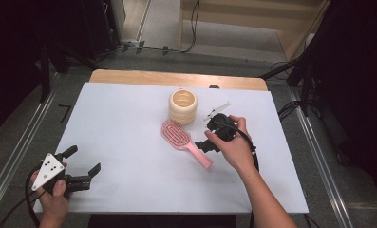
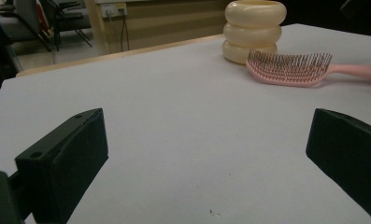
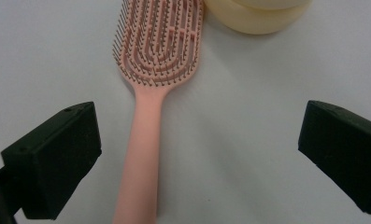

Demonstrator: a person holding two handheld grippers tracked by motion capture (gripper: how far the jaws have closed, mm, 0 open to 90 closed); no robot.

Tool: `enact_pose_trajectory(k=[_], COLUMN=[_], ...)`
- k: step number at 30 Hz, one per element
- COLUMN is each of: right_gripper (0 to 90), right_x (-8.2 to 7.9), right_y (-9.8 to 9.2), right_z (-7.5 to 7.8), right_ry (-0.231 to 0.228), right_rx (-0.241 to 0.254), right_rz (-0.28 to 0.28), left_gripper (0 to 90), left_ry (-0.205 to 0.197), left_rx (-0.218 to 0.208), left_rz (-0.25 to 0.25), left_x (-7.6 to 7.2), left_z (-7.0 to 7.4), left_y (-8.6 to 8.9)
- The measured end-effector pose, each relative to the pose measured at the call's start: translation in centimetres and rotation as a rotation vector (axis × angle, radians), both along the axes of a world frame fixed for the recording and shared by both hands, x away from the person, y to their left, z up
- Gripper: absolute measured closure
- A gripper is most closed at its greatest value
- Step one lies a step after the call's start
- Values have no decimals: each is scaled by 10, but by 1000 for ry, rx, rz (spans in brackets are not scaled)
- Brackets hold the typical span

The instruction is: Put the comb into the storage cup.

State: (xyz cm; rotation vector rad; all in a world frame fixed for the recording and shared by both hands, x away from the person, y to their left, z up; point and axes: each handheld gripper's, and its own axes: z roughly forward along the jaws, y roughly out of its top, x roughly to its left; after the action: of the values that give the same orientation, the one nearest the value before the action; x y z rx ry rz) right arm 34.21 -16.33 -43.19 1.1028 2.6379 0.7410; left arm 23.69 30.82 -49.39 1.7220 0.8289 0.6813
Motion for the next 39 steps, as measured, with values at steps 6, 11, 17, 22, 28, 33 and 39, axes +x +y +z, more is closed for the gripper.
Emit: enact_pose_trajectory(k=[6, 11, 17, 22, 28, 33, 39], right_gripper=[0, 0, 0, 0, 0, 0, 0], right_x=[2, 5, 10, 12, 16, 18, 20], right_y=[9, 20, 28, 32, 36, 40, 43], right_z=[-3, -7, -13, -18, -24, -29, -34], right_ry=[28, 65, 105, 127, 168, 193, 219], right_rx=[-23, -47, -67, -86, -99, -116, -126], right_rz=[1, 12, 17, 10, -5, -11, -14], left_gripper=[0, 0, 0, 0, 0, 0, 0], left_ry=[0, -2, -2, -3, -3, -3, -4], left_rx=[2, 2, 3, 3, 10, 11, 12], left_rz=[-3, -5, -6, -7, -11, -12, -12], left_x=[0, 0, 0, 0, 0, 0, 0], left_z=[0, 0, 0, 0, 0, 0, 0], left_y=[0, -1, -1, -1, -1, -2, -2])
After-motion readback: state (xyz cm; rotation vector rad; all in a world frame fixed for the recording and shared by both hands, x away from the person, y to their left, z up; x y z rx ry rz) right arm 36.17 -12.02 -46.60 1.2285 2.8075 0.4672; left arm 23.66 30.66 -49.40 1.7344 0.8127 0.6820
